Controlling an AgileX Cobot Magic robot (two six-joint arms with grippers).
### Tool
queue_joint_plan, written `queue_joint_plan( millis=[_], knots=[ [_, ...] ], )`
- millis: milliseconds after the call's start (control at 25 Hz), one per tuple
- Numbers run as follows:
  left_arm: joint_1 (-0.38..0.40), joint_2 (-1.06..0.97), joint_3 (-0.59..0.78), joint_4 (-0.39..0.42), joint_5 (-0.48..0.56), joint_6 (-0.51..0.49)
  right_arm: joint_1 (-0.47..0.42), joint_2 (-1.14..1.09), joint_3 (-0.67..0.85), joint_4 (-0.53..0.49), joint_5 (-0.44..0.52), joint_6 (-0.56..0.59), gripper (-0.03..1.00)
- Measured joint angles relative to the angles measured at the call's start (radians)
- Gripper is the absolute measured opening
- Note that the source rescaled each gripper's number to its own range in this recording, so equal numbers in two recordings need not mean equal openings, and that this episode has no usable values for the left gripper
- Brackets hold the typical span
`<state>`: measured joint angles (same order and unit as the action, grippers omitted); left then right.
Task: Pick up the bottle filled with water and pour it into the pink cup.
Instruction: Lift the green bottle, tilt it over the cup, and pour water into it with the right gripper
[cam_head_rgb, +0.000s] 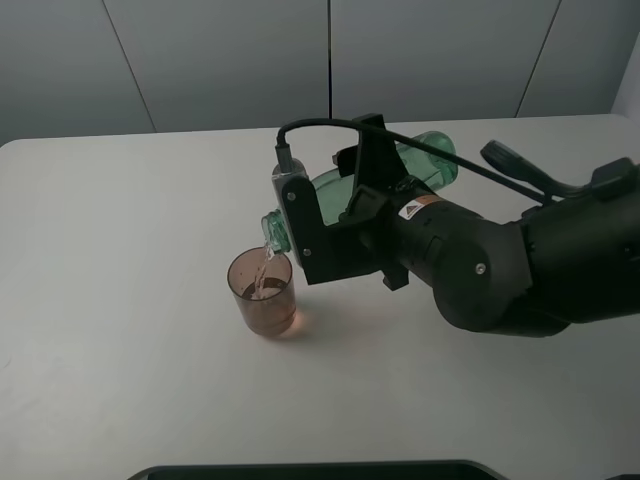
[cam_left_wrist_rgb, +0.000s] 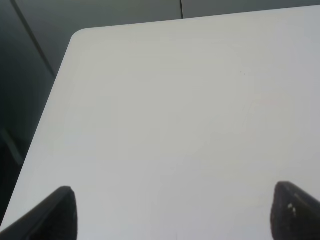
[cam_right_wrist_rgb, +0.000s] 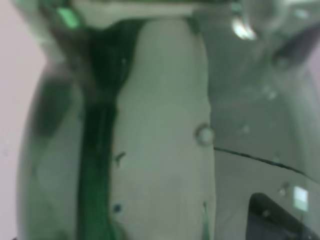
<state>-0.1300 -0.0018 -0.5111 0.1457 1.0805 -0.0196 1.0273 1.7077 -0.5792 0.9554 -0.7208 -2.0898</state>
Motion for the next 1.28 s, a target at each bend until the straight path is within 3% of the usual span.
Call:
queue_joint_plan(
  millis=[1280],
  knots=[
    [0.0, 0.0, 0.0, 0.0, 0.0, 0.0, -0.023, 0.0, 0.0, 0.028, -0.016, 0.0, 0.0]
  ],
)
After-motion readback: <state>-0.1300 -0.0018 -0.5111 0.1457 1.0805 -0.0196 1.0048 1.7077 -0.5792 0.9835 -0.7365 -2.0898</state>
